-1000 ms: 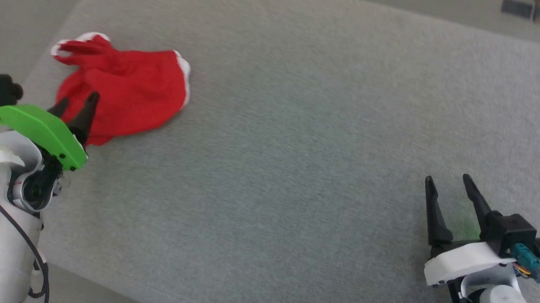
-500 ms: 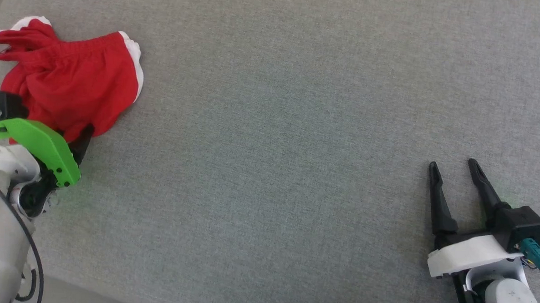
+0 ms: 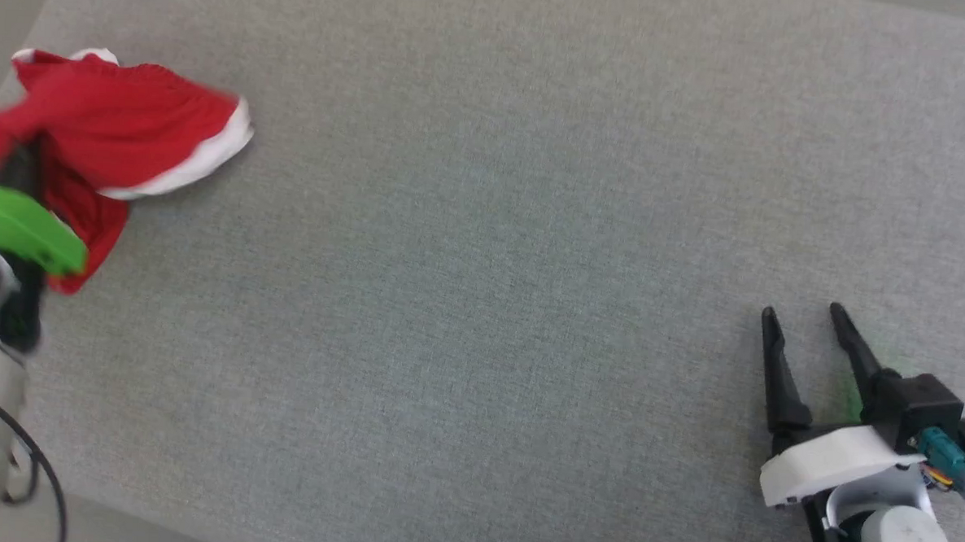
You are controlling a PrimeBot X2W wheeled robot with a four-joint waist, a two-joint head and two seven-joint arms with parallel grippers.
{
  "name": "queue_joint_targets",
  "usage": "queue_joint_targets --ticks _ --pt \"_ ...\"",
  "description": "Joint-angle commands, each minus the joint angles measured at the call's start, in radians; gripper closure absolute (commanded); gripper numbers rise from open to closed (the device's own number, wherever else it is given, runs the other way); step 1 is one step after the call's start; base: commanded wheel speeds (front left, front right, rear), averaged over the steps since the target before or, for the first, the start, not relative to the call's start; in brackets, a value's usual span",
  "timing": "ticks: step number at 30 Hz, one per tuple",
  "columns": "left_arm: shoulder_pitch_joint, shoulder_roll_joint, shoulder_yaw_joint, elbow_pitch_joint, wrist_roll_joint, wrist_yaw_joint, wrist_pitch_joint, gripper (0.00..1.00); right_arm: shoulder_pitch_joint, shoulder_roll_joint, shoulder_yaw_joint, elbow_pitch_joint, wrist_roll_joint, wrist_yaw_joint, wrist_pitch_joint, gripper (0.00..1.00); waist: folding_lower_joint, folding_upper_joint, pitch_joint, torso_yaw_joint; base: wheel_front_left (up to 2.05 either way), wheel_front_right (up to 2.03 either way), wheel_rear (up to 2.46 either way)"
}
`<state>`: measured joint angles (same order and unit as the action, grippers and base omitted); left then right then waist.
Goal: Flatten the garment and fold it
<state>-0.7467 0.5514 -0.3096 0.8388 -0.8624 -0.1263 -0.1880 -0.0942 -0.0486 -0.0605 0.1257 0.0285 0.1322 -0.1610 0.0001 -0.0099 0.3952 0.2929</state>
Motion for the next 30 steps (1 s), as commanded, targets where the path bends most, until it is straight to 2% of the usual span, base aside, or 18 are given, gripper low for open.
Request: queue_joint_targets --ticks 1,5,7,13,21,25,30 --pt "-0.041 0.016 0.013 -0.011 -0.003 0.0 -0.024 1.0 0.011 -0.002 0.004 0.012 0.013 -0.002 -0.014 0.0 -0.0001 0.0099 -0.038 -0.002 0.0 0.0 0.0" --pt "-0.105 0.052 0.023 -0.079 -0.002 -0.003 -0.053 1.0 0.014 -0.002 0.016 0.047 0.04 -0.002 -0.036 0.0 -0.0001 0.0099 -0.088 -0.012 0.0 0.0 0.0" --pt "-0.172 0.098 -0.012 -0.201 -0.013 -0.004 -0.035 1.0 0.016 -0.002 0.031 0.086 0.073 -0.002 -0.059 0.0 -0.0001 0.0099 -0.141 -0.038 0.0 0.0 0.0" --pt "-0.269 0.133 -0.088 -0.366 -0.042 -0.004 0.053 1.0 0.024 -0.002 0.049 0.14 0.117 -0.002 -0.086 0.0 -0.0001 0.0099 -0.209 -0.1 0.0 0.0 0.0" --pt "-0.286 0.044 -0.197 -0.505 -0.119 -0.004 0.176 1.0 0.027 -0.002 0.056 0.184 0.161 -0.002 -0.099 0.0 -0.0001 0.0099 -0.254 -0.196 0.0 0.0 0.0" --pt "-0.205 -0.026 -0.255 -0.539 -0.171 -0.004 0.221 1.0 0.03 -0.002 0.052 0.18 0.173 -0.002 -0.1 0.0 -0.0001 0.0099 -0.263 -0.237 0.0 0.0 0.0" --pt "-0.066 -0.089 -0.37 -0.558 -0.175 0.002 0.276 1.0 0.043 -0.002 0.048 0.173 0.177 -0.002 -0.101 0.0 -0.0001 0.0099 -0.27 -0.283 0.0 0.0 0.0"
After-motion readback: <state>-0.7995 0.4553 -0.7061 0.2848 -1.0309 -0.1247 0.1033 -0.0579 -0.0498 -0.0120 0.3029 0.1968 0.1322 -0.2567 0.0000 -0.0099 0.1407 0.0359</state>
